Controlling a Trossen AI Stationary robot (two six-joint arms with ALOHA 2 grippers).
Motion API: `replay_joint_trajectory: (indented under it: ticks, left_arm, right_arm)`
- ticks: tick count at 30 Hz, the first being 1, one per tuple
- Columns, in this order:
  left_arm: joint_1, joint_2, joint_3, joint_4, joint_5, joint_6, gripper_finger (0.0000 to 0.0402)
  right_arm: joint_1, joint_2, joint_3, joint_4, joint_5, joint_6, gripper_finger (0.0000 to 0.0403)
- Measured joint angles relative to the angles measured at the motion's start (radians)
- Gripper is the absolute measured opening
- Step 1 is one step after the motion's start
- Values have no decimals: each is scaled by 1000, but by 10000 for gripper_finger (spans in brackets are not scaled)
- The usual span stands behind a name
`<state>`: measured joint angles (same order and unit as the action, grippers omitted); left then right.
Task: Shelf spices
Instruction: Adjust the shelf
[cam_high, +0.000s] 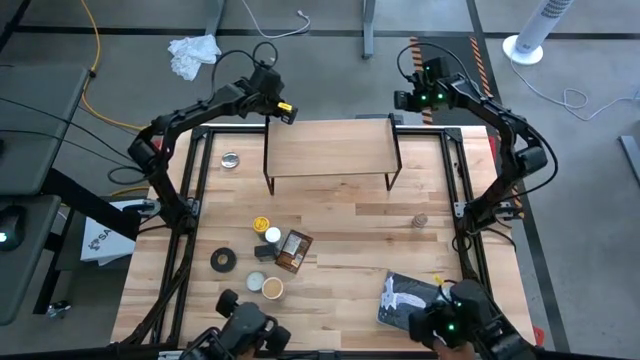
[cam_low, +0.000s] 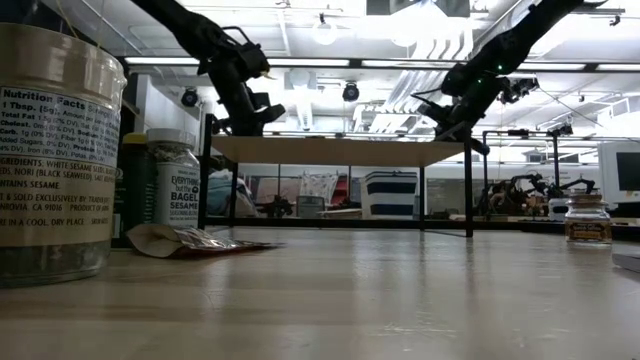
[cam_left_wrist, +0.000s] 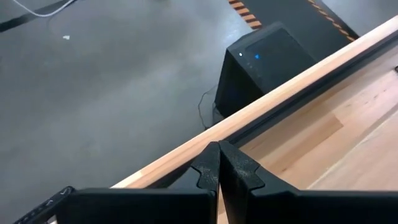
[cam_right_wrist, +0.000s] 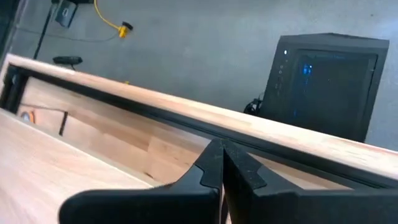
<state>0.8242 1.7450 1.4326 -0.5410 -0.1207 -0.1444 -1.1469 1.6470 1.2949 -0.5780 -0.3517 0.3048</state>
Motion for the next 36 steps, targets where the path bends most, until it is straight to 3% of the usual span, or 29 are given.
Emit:
replay_joint_trajectory:
  ticks: [20, 36]
  left_arm:
    - [-38, 74, 0, 4, -5, -36, 0]
    - [-72, 69, 0, -99, 7, -28, 0]
  right_arm:
    - [57, 0, 1, 34, -118, -59, 0]
    - [109, -55, 0, -193, -118, -179, 0]
